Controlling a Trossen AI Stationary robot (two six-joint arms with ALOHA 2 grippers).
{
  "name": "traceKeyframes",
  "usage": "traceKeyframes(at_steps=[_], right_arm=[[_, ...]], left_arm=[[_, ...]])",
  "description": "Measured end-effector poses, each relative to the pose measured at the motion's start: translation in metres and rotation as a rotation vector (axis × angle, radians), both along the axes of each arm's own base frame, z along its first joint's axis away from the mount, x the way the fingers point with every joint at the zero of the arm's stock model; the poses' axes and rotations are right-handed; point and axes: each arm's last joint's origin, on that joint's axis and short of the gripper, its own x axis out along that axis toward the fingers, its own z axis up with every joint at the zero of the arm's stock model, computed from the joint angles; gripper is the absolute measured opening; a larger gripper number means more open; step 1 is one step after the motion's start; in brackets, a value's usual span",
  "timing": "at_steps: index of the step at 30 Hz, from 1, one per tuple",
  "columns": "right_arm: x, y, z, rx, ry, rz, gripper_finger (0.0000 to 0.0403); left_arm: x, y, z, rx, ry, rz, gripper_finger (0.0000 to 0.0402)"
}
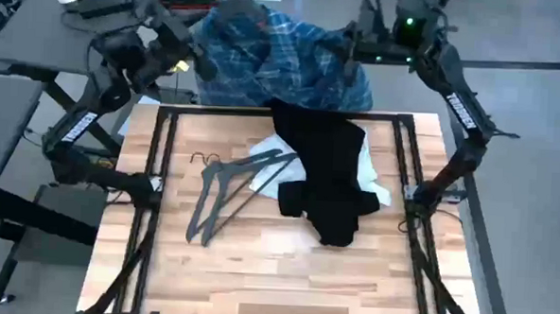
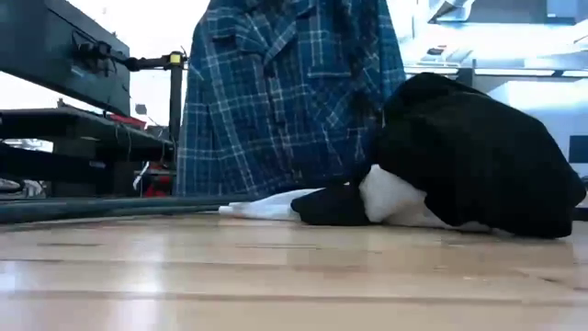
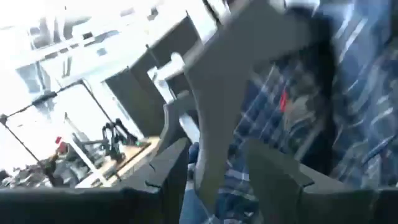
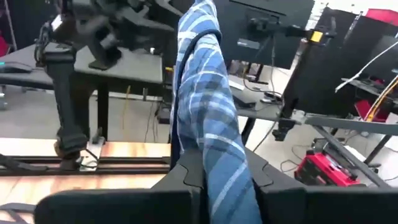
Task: Hang clothes
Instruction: Unhang the blue long sleeve polo from the rack
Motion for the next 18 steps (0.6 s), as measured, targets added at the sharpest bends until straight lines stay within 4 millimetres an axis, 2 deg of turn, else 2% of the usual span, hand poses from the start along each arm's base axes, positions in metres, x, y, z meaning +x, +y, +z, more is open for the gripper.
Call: traceKeyframes(at_steps=[5,9,13,15,18], right_arm=[[0.010,0.016,0.000,-0.001,0.002,0.016,0.0023],[0.014,0.023,-0.003,0.018,0.024,-0.001,0.0023],[0.015,0.027,-0.007,0.100,0.046,-0.002,0.0063],[0.015,0.027,-0.009,0.130,0.060,-0.005,0.0087],[0.014,0.027,-0.012,0.152,0.086,-0.010,0.0111]], left_arm=[[0.011,0.011,-0.008,0.013,0.078,0.124,0.0142],[0.013,0.012,-0.006,0.023,0.058,0.135,0.0142],[0.011,0.010,-0.005,0.007,0.030,0.129,0.0135],[0.008,0.008,-0.004,0.002,0.023,0.128,0.0118],[0.002,0.005,-0.003,0.007,0.035,0.136,0.0065]])
